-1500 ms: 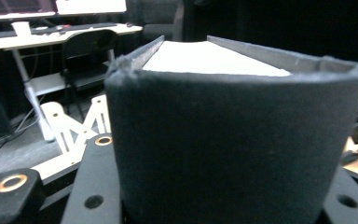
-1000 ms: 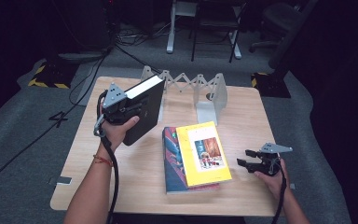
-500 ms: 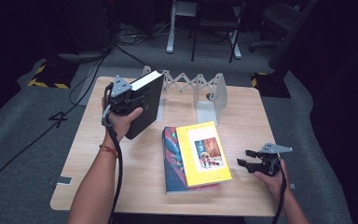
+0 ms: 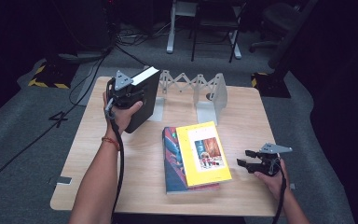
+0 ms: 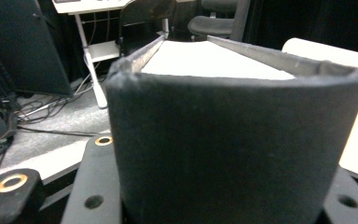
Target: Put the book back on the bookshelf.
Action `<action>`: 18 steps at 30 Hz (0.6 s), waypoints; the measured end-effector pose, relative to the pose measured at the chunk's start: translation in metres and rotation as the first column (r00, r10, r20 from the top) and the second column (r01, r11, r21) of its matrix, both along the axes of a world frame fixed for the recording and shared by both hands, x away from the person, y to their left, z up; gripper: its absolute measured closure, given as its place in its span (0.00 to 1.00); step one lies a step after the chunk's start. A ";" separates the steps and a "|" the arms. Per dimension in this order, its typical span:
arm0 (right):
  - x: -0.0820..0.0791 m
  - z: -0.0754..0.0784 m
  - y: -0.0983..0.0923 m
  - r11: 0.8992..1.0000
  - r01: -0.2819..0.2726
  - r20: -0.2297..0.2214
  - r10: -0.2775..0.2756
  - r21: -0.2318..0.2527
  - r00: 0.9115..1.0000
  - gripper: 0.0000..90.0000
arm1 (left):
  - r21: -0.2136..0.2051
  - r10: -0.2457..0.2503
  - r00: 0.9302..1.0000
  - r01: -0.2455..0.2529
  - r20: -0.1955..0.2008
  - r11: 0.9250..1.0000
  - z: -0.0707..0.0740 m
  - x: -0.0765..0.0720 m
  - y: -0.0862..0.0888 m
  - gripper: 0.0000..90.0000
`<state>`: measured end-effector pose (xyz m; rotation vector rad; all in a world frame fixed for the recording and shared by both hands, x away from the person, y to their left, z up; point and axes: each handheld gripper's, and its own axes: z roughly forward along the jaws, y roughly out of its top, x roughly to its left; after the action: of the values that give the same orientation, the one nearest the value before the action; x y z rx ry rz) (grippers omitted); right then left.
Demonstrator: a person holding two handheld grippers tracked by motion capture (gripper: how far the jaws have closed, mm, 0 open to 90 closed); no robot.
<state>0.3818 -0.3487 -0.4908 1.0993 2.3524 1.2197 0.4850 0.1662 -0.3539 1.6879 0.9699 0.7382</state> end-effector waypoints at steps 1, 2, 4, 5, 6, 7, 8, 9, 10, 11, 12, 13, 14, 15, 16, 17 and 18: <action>0.000 0.000 0.000 1.000 -0.001 0.003 0.001 -0.001 1.000 0.40 | -0.005 0.001 1.000 -0.001 -0.002 1.000 -0.001 0.002 0.000 0.59; 0.000 0.000 0.000 1.000 -0.001 0.003 0.001 -0.001 1.000 0.40 | -0.010 -0.001 1.000 0.001 -0.003 1.000 -0.001 0.003 -0.001 0.59; 0.000 0.000 -0.001 1.000 -0.002 0.004 0.002 0.003 1.000 0.40 | -0.016 0.000 1.000 0.000 -0.005 1.000 -0.002 0.006 -0.002 0.59; 0.000 0.000 -0.001 1.000 -0.002 0.005 0.002 0.005 1.000 0.40 | -0.013 0.003 1.000 -0.003 -0.005 1.000 -0.002 0.007 -0.003 0.59; 0.000 0.000 -0.001 1.000 -0.001 0.005 0.001 0.006 1.000 0.40 | -0.008 0.005 1.000 -0.005 -0.004 1.000 -0.003 0.008 -0.004 0.59; 0.000 0.001 -0.001 1.000 -0.001 0.006 0.001 0.006 1.000 0.40 | -0.008 0.011 1.000 -0.011 -0.003 1.000 -0.003 0.009 -0.005 0.59; 0.000 0.001 -0.001 1.000 -0.001 0.007 0.001 0.007 1.000 0.40 | -0.009 0.010 1.000 -0.010 -0.006 1.000 -0.003 0.011 -0.006 0.59; 0.000 0.001 -0.001 1.000 -0.001 0.007 0.001 0.010 1.000 0.40 | -0.011 0.008 1.000 -0.008 -0.009 1.000 -0.004 0.012 -0.006 0.59; 0.000 0.001 -0.001 1.000 -0.002 0.007 0.002 0.010 1.000 0.40 | -0.017 0.013 1.000 -0.013 -0.011 1.000 -0.004 0.013 -0.006 0.59; 0.000 0.001 -0.001 1.000 -0.003 0.009 0.003 0.009 1.000 0.40 | -0.018 0.015 1.000 -0.016 -0.010 1.000 -0.005 0.014 -0.007 0.59; 0.000 0.001 -0.001 1.000 -0.006 0.011 0.006 0.006 1.000 0.40 | -0.020 0.015 1.000 -0.016 -0.008 1.000 -0.005 0.015 -0.007 0.59; 0.000 0.001 -0.001 1.000 -0.005 0.010 0.005 0.007 1.000 0.40 | -0.021 0.019 1.000 -0.019 -0.011 1.000 -0.006 0.016 -0.007 0.59; 0.000 0.001 -0.001 1.000 -0.006 0.011 0.006 0.006 1.000 0.40 | -0.021 0.021 1.000 -0.021 -0.011 1.000 -0.006 0.017 -0.008 0.59; 0.000 0.001 -0.001 1.000 -0.006 0.012 0.006 0.006 1.000 0.40 | -0.023 0.023 1.000 -0.023 -0.011 0.999 -0.007 0.018 -0.008 0.59; 0.000 0.001 -0.001 1.000 -0.006 0.013 0.006 0.006 1.000 0.40 | -0.022 0.025 1.000 -0.025 -0.014 0.999 -0.007 0.019 -0.009 0.59; 0.000 0.001 -0.001 1.000 -0.005 0.013 0.005 0.008 1.000 0.40 | -0.021 0.027 0.999 -0.027 -0.020 0.999 -0.008 0.020 -0.009 0.59; 0.000 0.001 -0.001 1.000 -0.006 0.013 0.006 0.008 1.000 0.40 | -0.028 0.031 0.999 -0.031 -0.019 0.999 -0.009 0.021 -0.010 0.59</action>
<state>0.3817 -0.3500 -0.4893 1.0843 2.3442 1.2364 0.5059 0.1560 -0.3624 1.6607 1.0168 0.7271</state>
